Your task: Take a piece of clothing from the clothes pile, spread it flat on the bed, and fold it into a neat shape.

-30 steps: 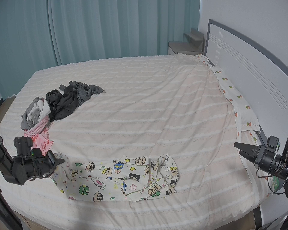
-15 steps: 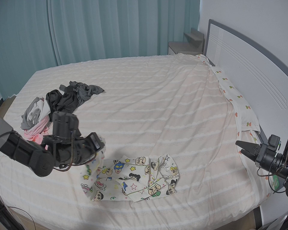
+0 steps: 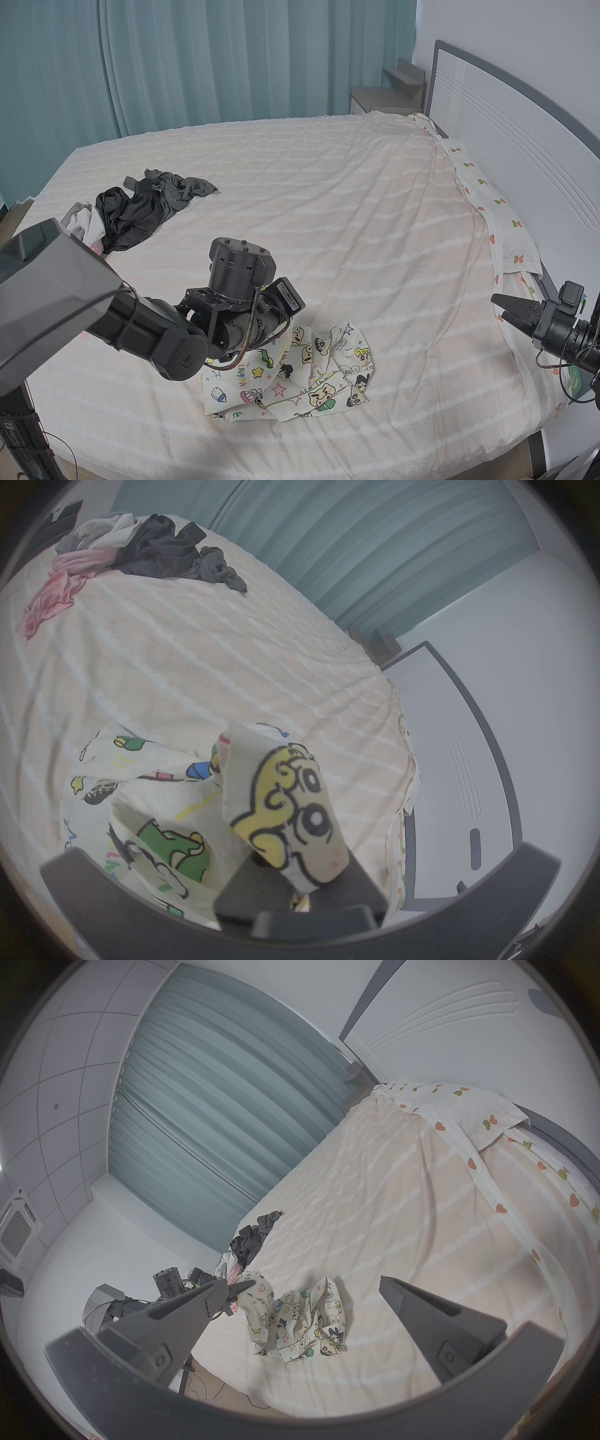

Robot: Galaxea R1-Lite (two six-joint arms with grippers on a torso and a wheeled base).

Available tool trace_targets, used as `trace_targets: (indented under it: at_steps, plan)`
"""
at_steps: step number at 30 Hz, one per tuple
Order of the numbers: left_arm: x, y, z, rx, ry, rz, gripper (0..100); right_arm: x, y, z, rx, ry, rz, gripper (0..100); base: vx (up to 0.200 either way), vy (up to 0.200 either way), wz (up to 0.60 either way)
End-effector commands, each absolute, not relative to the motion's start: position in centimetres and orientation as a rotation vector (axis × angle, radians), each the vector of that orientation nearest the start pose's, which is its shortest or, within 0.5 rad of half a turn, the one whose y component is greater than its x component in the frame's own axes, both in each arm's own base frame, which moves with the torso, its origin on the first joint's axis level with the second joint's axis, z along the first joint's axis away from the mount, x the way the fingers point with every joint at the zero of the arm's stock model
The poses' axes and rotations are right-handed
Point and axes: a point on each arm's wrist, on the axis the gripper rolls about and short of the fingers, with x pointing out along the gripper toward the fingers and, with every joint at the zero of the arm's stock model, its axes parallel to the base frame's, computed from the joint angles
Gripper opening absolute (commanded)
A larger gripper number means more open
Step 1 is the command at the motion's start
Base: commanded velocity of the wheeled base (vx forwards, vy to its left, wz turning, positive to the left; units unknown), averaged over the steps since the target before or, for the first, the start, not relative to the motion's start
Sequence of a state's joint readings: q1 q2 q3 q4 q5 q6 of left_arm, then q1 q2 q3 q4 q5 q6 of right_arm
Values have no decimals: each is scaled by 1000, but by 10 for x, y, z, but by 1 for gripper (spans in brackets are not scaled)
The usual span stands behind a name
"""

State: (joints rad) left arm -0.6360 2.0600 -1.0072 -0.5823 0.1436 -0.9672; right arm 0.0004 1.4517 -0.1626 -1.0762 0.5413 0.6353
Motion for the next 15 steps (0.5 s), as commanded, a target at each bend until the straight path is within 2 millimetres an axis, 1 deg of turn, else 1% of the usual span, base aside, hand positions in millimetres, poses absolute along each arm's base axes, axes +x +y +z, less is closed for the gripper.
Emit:
trace_targets:
  at_steps: [1, 4, 10, 11, 15]
  plan:
    - [315, -234, 89, -751, 636, -239, 0, 182, 12, 130, 675, 376, 459, 100, 0, 0, 0]
    - [314, -238, 83, -748, 642, -248, 0, 182, 12, 130, 673, 375, 459, 100, 0, 0, 0]
    - [312, -248, 82, -747, 641, -277, 0, 182, 12, 129, 673, 377, 459, 100, 0, 0, 0]
    - [311, -250, 82, -752, 630, -286, 100, 182, 12, 129, 673, 377, 460, 100, 0, 0, 0]
    - [315, -256, 80, -759, 602, -304, 100, 182, 12, 129, 674, 379, 459, 100, 0, 0, 0]
